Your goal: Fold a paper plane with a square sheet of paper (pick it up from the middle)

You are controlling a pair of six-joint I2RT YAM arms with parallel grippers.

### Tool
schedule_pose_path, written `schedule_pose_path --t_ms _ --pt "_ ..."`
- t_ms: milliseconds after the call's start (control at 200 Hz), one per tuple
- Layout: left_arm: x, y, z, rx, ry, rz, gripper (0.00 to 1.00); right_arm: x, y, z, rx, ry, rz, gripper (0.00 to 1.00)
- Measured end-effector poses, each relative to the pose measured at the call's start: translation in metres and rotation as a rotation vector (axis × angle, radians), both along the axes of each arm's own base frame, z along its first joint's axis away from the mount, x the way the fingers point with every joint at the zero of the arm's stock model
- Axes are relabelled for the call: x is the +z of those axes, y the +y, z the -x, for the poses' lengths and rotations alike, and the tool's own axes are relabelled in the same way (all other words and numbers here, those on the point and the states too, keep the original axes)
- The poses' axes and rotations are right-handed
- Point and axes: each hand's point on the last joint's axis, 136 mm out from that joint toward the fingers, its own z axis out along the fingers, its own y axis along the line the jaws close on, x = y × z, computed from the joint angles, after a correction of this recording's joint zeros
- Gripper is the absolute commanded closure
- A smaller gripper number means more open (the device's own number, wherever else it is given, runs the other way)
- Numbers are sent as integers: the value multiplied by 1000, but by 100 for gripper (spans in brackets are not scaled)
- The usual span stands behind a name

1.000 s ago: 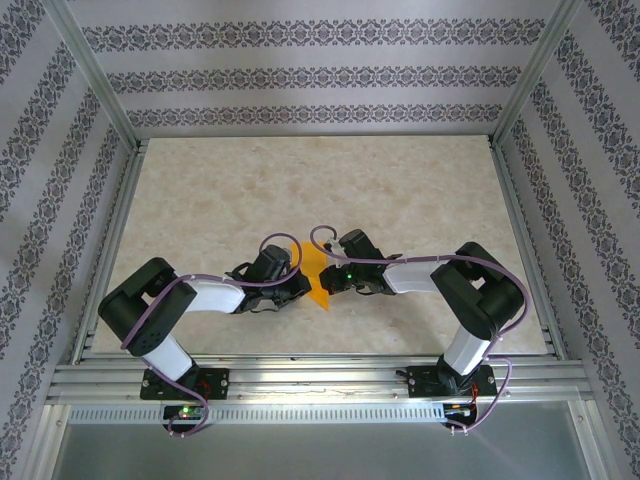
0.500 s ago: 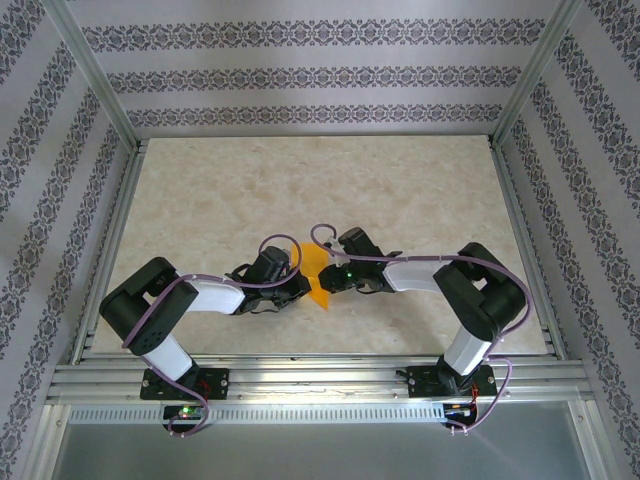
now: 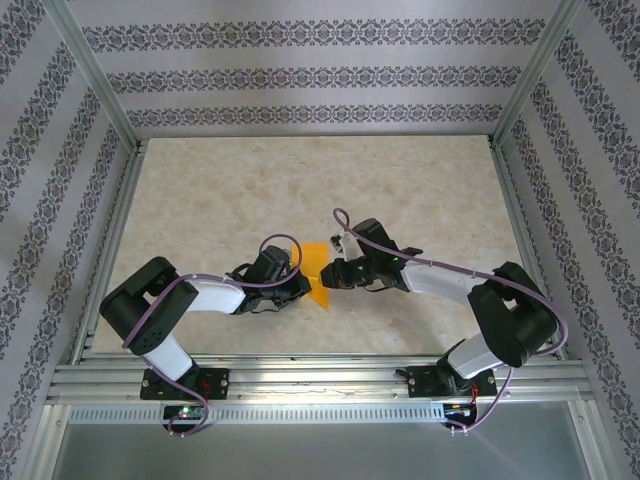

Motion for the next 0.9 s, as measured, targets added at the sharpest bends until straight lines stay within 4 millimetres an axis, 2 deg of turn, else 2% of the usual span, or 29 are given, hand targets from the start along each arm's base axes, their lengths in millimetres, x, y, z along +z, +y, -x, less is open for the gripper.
schedule_pose_path --t_ms 125,235,560,899 --pt "0 0 0 0 0 0 100 -9 12 14 46 52 26 97" --pt "0 0 0 -1 0 0 100 -15 19 17 65 66 50 99" --pt "0 -1 1 -6 4 5 100 -37 14 18 54 106 159 100" --pt "0 -1 1 -8 5 7 100 -45 14 17 54 121 182 100"
